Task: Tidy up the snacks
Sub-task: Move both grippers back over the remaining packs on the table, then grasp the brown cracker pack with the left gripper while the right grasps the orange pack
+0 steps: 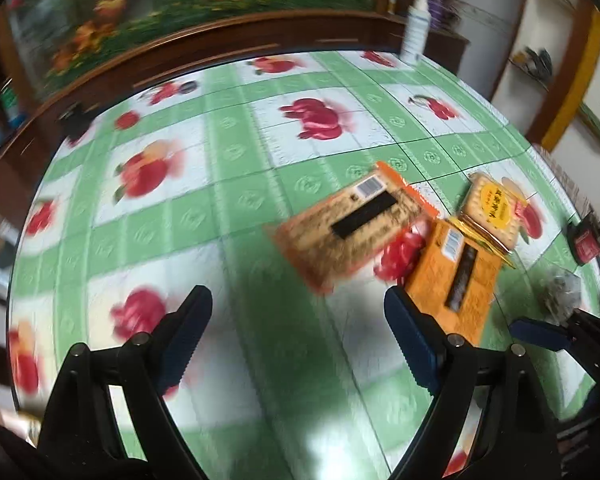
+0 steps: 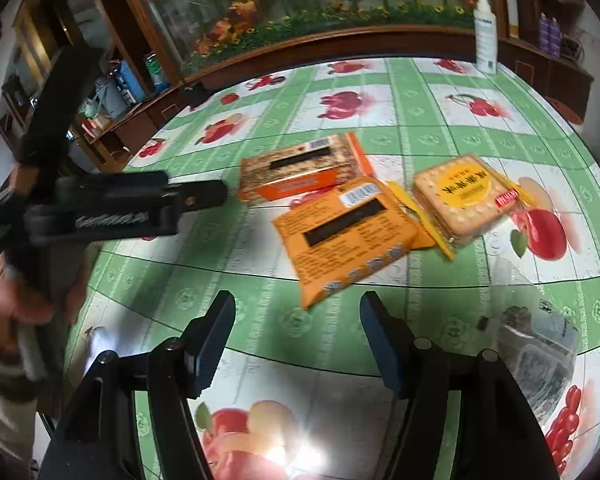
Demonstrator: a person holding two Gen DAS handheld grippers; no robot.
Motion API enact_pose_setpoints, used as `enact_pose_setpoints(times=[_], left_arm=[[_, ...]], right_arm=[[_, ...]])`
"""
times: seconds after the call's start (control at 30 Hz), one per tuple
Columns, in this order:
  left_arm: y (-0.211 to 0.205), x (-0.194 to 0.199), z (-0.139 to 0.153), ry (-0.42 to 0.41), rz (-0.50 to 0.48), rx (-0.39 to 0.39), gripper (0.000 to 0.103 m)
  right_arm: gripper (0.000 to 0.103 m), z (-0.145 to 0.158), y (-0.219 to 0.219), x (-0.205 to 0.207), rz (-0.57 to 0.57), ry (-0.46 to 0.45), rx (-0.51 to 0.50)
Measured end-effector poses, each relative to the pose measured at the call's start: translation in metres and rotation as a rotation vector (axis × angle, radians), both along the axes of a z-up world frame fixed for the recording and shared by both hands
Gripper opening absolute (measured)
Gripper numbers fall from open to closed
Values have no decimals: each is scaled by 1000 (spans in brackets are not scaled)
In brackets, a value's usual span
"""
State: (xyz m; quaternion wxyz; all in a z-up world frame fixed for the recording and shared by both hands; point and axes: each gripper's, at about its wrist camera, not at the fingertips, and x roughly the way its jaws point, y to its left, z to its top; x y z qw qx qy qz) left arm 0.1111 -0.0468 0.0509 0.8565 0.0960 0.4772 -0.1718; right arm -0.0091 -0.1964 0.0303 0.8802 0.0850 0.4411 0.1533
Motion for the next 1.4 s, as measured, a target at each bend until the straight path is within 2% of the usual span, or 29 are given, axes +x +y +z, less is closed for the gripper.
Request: enact_pose_setpoints(times=[0.07, 0.3, 0.4, 0.53, 0.57, 0.67, 0.7, 0.8, 0.93, 1.03, 1.13, 1.27, 1.4], left_arm=[[-12, 11, -4, -3, -55, -1, 88], [-49, 37, -19, -6, -179, 97, 88], [-59, 44, -26, -15, -204, 138, 88], [-58, 54, -33, -4, -197, 129, 88], [-57, 55, -34, -4, -188, 125, 87], [-51, 56, -34, 17, -156, 62, 66], [-49, 56, -33, 19, -136, 66, 64], [-41, 55, -33, 21, -77, 83, 63], [-15, 50, -33, 57, 78, 107, 62], [7, 39, -32, 68, 178, 141, 62], [36, 23, -32, 81, 277, 133, 62], [58, 0, -26, 56, 331, 121, 58], [65, -16, -21, 19, 354, 109, 57]], right_arm=[[65, -1, -3, 3, -4, 8, 6], [65, -2, -9, 11, -25, 17, -5], [65, -4, -12, 13, -31, 25, -3], [65, -5, -12, 17, -36, 29, -8], [65, -5, -12, 18, -38, 30, -7], [65, -6, -12, 23, -49, 30, 4], [65, -6, -12, 24, -54, 31, 5], [67, -5, -10, 34, -78, 39, 4], [73, -5, -6, 50, -108, 59, 21], [73, -5, 5, 67, -84, 63, -14], [73, -6, 15, 85, -54, 70, -56], [73, -8, 38, 101, -9, 73, -117], [74, -9, 59, 97, 25, 52, -170]])
